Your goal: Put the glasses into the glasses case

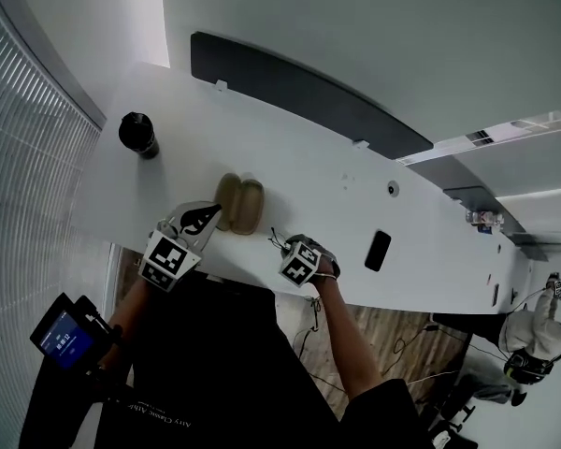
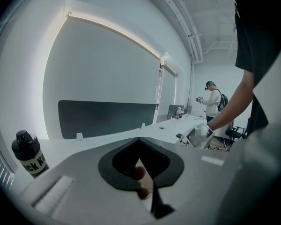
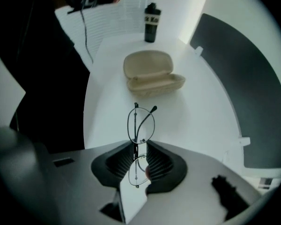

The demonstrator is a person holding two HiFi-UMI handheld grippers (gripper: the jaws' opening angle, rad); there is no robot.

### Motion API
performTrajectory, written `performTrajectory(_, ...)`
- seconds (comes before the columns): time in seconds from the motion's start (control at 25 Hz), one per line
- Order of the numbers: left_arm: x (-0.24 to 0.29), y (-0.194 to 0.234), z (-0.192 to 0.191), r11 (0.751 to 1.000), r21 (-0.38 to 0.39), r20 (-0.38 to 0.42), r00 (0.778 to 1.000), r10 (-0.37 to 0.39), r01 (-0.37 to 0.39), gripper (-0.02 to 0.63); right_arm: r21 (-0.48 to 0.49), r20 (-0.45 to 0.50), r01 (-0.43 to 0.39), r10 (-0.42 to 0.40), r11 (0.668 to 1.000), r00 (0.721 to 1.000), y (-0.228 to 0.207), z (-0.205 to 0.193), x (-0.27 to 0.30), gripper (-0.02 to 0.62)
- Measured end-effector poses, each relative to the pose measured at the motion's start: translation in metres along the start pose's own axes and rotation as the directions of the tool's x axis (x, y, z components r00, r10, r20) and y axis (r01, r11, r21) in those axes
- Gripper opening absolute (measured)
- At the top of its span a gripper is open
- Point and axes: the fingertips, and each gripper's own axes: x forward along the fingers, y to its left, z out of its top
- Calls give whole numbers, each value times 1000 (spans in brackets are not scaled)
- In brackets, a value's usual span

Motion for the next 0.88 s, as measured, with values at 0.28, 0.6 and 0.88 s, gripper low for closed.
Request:
performTrajectory(0.28,-9,9,2,1000,19,-6,1000,-20,20,6,381,373,-134,-19,915,928,-65,103,-86,84)
performTrajectory(0.6,-26,31,-4,1000,5,3,1000,19,-19,6,557,426,-318,65,767,902,-72,170,-34,86)
performTrajectory(0.88,-33,46,-20,999,-7,-4,999,54,-54,6,781,360,-350,85,516,929,-77,140,24,86)
